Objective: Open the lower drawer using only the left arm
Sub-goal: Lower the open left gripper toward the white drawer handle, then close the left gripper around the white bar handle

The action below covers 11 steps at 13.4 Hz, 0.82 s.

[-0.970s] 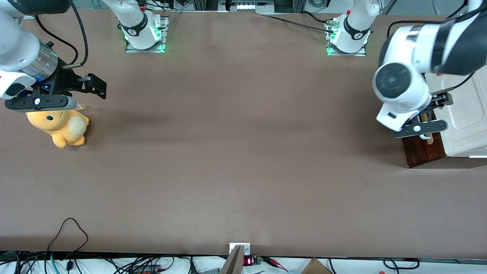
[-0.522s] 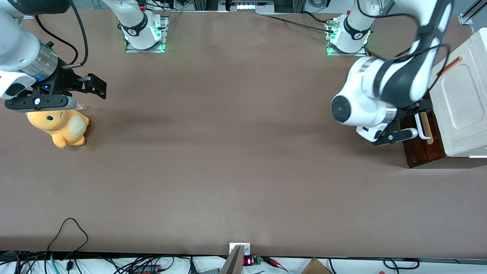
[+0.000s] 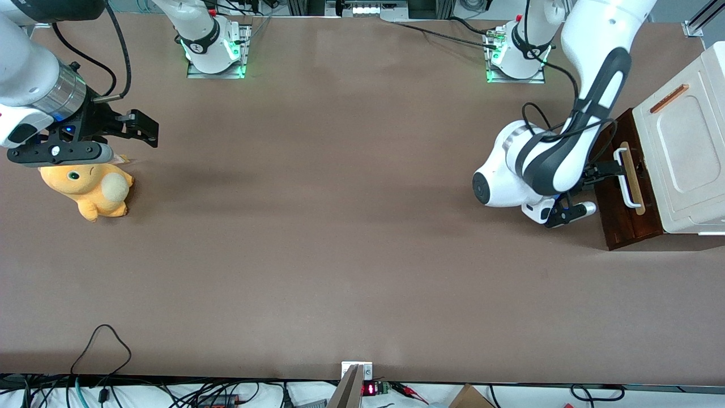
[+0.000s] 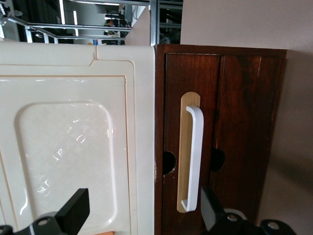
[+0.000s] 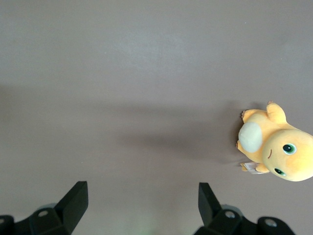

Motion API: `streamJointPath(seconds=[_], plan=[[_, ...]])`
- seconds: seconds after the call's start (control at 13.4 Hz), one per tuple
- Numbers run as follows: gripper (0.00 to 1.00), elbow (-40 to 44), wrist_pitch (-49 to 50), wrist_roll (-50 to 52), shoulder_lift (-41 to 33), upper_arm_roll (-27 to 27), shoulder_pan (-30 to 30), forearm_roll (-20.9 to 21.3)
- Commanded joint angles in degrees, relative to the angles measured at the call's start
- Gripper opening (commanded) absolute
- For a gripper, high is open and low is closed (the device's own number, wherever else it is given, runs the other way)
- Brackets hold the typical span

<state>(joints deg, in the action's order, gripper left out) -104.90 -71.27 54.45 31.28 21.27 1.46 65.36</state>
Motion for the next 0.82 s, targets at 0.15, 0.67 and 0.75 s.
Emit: streamJointPath(seconds=[0.15,0.67,0.75], plan=[[1.0,-4.6,1.0,6.3,3.7,0.2,-3.0,5.9],[0.96,-7.3,0.9,3.7,6.7,0.2,-6.2,9.9],[0.96,-7.4,0.8,3.5,6.8,0.2,-7.2,10.9]])
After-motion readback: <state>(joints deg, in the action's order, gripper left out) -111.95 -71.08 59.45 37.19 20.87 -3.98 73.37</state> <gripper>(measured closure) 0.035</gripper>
